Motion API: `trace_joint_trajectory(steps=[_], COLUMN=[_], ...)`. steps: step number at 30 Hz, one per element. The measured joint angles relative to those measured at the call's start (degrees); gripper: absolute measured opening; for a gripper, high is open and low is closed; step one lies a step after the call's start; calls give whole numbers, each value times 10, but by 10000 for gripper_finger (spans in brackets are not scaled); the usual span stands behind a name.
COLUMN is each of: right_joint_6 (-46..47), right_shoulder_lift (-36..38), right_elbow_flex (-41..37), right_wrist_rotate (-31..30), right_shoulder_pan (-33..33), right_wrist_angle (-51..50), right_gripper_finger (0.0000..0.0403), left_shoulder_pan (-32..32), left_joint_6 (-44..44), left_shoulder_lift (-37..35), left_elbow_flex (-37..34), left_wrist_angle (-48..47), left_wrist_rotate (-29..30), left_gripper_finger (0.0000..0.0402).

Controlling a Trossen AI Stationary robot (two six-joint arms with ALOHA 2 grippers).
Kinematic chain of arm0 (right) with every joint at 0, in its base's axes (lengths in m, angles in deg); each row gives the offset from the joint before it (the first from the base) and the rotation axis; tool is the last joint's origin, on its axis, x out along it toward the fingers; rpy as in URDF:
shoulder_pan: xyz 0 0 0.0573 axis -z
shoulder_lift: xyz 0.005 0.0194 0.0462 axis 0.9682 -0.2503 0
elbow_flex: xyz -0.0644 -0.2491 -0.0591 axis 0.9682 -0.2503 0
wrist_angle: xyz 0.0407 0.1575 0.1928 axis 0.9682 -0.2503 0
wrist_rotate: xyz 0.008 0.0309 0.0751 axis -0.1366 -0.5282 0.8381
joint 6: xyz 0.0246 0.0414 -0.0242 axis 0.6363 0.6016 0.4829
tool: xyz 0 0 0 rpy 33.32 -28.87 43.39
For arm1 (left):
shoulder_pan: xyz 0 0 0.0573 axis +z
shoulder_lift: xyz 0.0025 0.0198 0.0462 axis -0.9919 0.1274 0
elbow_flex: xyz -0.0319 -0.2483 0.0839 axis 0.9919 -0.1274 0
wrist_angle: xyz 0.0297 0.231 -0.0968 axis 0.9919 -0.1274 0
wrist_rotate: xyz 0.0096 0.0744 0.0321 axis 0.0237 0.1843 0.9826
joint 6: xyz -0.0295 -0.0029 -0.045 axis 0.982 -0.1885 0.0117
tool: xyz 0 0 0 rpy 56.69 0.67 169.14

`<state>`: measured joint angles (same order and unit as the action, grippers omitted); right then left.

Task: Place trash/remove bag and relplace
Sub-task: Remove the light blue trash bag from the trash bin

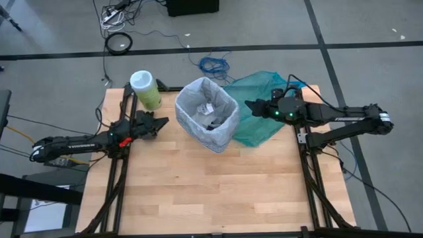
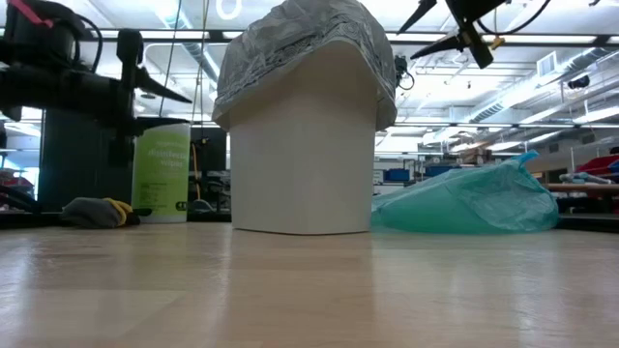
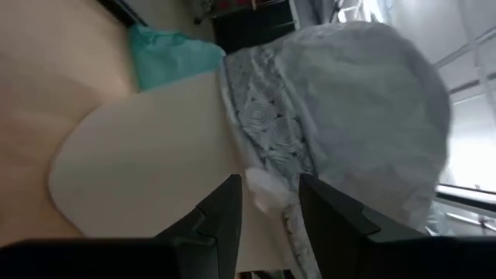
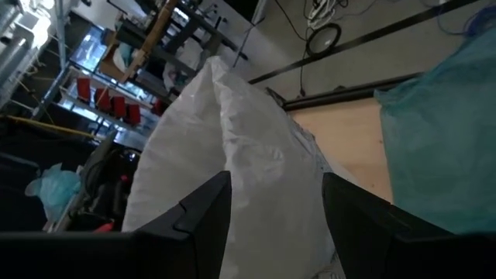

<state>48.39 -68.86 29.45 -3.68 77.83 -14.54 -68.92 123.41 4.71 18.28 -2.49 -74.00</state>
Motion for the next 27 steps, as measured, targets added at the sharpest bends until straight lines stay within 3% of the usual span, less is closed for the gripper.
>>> trace_joint_trajectory(steps=[8,14,17,22,27], right_joint_6=[-8,-21,-21,-39,-40], right_shoulder_lift=[-3,-3,-3,-3,-3], right_elbow_flex=[0,0,0,0,0], right_wrist_rotate=[12,12,12,33,41], right_shoulder_pan=[10,16,17,17,17], right_wrist_angle=[-1,0,2,21,23], right_gripper_finger=[192,192,192,194,192], left_shoulder_pan=[0,0,-1,-1,0], left_joint_6=[18,-42,-22,-4,6], left_shoulder_lift=[51,105,141,165,188], left_elbow_flex=[13,74,58,15,12], left_wrist_angle=[87,52,47,171,179], left_wrist_rotate=[-34,-34,-30,-14,-11], left_gripper_finger=[138,137,137,137,137])
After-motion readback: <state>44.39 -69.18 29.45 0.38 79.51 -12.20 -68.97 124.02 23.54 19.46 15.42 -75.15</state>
